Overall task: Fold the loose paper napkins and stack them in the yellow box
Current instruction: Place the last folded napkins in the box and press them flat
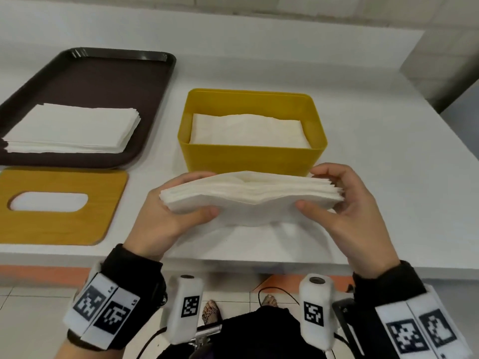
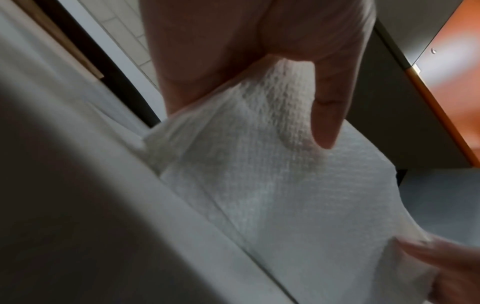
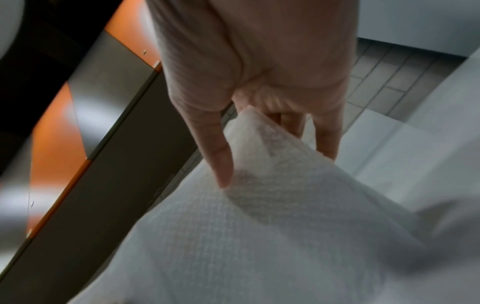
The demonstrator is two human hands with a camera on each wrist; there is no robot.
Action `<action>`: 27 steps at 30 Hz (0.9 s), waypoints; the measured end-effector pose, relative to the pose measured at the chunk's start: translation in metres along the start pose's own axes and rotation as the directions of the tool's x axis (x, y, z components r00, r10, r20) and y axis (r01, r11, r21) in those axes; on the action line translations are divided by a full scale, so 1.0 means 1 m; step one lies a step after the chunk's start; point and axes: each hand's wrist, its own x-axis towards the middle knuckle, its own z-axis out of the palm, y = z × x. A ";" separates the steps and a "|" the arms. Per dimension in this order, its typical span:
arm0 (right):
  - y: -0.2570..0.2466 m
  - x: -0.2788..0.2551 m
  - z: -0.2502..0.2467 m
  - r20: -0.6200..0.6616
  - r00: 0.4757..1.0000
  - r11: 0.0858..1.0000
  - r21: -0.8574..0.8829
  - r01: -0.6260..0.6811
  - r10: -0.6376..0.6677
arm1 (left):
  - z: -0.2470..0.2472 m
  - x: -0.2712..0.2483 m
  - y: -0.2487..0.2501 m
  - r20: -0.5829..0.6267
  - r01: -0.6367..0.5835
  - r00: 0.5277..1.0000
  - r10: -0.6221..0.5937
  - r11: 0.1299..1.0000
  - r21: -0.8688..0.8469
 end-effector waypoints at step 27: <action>-0.019 0.025 0.060 0.382 0.808 0.333 -0.767 0.548 -0.450 | 0.011 0.010 -0.017 -0.118 -0.036 0.992 0.047 0.995 0.096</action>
